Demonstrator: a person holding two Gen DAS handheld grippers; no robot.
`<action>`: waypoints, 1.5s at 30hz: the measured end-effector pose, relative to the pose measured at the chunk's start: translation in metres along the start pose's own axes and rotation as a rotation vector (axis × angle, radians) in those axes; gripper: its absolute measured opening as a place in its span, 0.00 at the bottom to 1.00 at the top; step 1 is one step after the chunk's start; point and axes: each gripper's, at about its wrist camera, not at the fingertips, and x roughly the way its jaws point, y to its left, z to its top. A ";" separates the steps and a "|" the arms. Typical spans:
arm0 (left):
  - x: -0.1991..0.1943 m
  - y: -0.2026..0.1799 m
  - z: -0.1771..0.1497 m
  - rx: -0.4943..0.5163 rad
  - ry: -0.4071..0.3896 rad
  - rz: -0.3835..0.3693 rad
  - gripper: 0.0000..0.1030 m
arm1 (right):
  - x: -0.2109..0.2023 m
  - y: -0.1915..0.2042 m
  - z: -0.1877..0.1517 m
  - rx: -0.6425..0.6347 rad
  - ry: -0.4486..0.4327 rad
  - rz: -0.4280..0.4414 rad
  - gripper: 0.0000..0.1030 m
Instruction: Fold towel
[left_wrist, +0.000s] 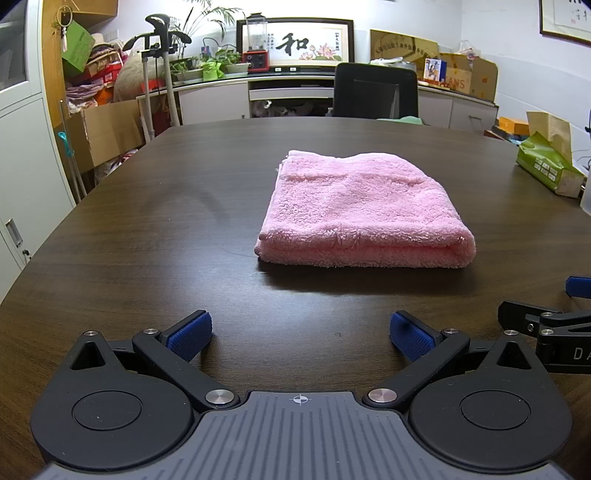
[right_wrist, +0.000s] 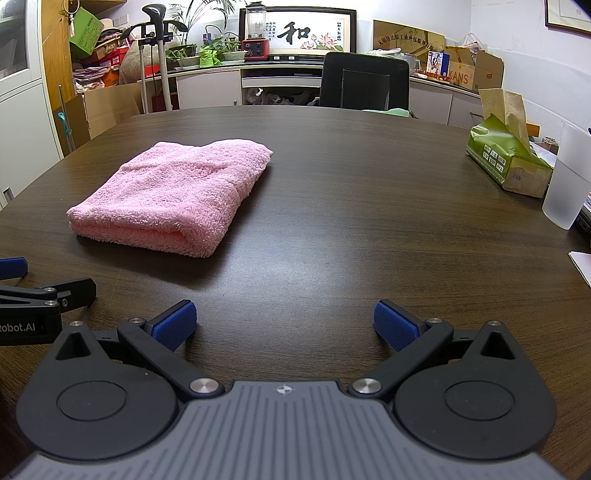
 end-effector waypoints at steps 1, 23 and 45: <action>0.000 0.000 0.000 0.001 0.000 0.001 1.00 | 0.000 0.000 0.000 0.000 0.000 0.000 1.00; 0.001 0.000 0.000 0.001 -0.001 -0.001 1.00 | 0.000 0.000 0.000 0.000 0.000 0.000 1.00; 0.010 0.122 0.019 -0.122 -0.010 0.187 1.00 | 0.002 0.000 0.000 0.000 0.000 0.000 1.00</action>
